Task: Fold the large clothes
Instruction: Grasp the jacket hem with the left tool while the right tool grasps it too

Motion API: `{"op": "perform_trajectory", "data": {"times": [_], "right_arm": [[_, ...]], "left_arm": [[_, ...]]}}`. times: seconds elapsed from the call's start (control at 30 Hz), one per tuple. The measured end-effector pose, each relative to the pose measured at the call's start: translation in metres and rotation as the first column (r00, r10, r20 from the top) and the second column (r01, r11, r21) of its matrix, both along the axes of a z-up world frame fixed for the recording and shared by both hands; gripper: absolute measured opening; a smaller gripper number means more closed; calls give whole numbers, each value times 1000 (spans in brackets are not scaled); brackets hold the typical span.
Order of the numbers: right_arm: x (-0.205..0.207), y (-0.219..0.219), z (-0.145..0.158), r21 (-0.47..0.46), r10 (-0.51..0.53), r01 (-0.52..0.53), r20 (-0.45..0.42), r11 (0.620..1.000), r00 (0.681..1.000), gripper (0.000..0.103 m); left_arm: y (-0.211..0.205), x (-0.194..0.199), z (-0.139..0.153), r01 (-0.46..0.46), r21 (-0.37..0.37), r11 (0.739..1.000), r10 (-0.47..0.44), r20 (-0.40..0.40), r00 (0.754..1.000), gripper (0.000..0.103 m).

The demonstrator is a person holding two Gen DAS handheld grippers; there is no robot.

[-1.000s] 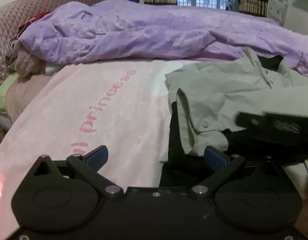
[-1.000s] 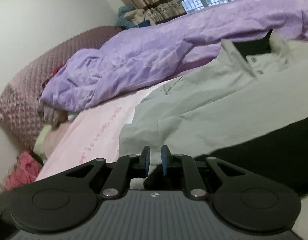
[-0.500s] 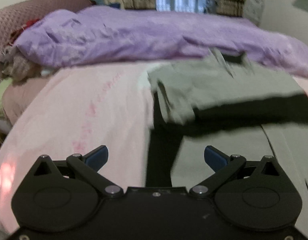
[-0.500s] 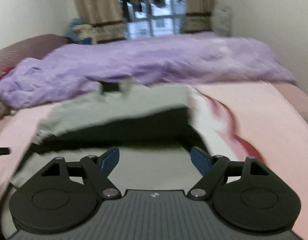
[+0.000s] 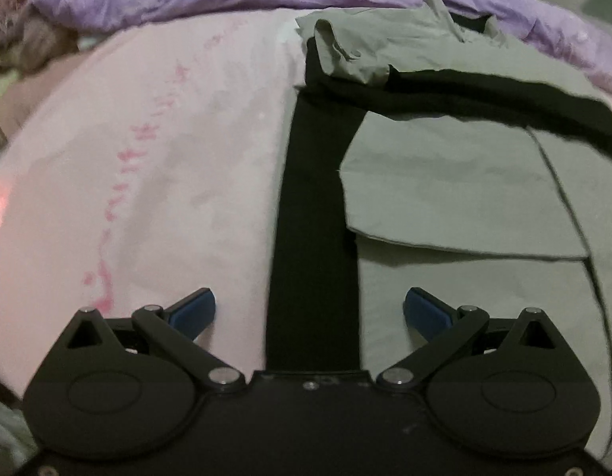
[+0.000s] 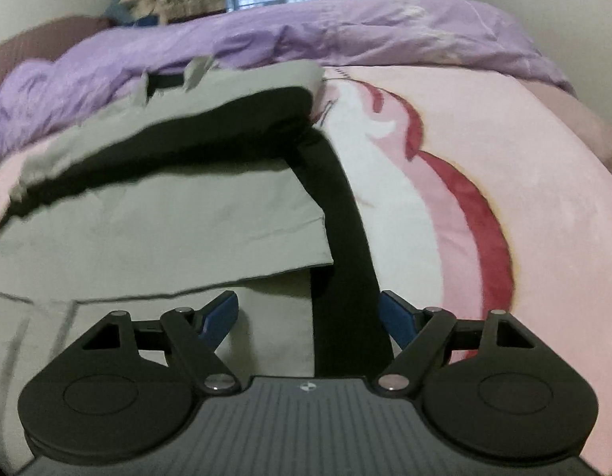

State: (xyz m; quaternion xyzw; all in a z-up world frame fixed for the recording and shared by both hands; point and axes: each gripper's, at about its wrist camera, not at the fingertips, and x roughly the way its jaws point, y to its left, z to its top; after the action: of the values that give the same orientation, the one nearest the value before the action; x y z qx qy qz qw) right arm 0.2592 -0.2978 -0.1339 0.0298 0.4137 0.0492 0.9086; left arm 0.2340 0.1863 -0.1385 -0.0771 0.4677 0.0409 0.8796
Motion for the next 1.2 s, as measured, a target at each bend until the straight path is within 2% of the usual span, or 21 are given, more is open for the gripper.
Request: {"op": "perform_trajectory", "data": {"times": [0.07,0.1,0.2,0.27,0.3,0.33,0.37,0.4,0.43,0.5,0.53,0.57,0.6,0.67,0.73,0.8,0.9,1.0,1.07,1.13,1.2], "right_arm": [[9,2,-11,-39,-28,26,-55,999,998,96],[7,0,-9,-34,-26,25,-41,999,999,95],[7,1,-11,-29,-25,24,-36,999,999,95],[5,3,-12,-39,-26,25,-28,999,999,84],[4,3,-11,-41,-26,25,-22,999,999,76],[4,2,-10,-36,-31,31,-18,999,999,61],[4,0,-10,-30,-38,37,-13,999,999,51],[5,-1,-9,-27,-49,49,-4,998,999,24],[4,-4,-7,-11,-51,51,4,999,999,6],[3,-5,-6,5,-60,60,25,998,998,3],[1,-2,-5,-14,-63,64,44,998,997,2],[0,2,-3,-37,-58,60,63,997,996,2],[-3,7,-1,-67,-50,56,92,996,994,2],[-11,11,8,-76,-48,61,161,995,986,2],[-14,8,14,-53,-49,60,194,997,980,2],[-10,2,14,-18,-67,71,168,997,983,2],[-6,-6,9,24,-95,92,120,995,988,2],[-5,-4,5,-5,-88,89,97,996,991,5],[-5,1,4,-36,-83,87,89,996,993,9],[-3,6,1,-56,-76,80,71,995,995,17],[0,9,-3,-69,-67,69,40,995,997,25]], "left_arm": [[-1,3,-2,0,-9,1000,0,2,1000,103],[-3,4,-2,8,-2,1000,-8,4,1000,102],[-9,5,1,37,2,999,-37,17,999,90],[-14,4,4,57,16,998,-57,25,998,82],[-15,5,5,62,21,998,-62,26,998,79],[-15,4,6,60,21,998,-60,31,998,73],[-14,4,6,56,22,998,-57,35,998,67],[-13,2,7,49,25,999,-50,43,998,61],[-11,2,7,40,27,999,-41,50,998,48],[-5,0,10,4,7,1000,-5,71,997,23],[-2,-2,13,-21,4,1000,21,100,995,0],[2,-3,17,-10,-62,998,18,135,991,0],[5,-5,21,-19,-89,996,33,159,987,0],[-2,-6,29,-14,-48,999,23,188,982,0],[-10,-6,32,-14,-7,1000,15,189,982,0],[-14,-5,31,-20,21,1000,16,176,984,0],[-13,-3,28,-36,19,999,33,158,987,1],[-15,-4,22,-37,22,999,34,130,991,7],[-15,-8,20,-23,8,1000,22,106,994,19],[-18,-12,18,-12,-2,1000,12,97,995,23],[-23,-11,14,23,3,1000,-24,72,997,37]]}}
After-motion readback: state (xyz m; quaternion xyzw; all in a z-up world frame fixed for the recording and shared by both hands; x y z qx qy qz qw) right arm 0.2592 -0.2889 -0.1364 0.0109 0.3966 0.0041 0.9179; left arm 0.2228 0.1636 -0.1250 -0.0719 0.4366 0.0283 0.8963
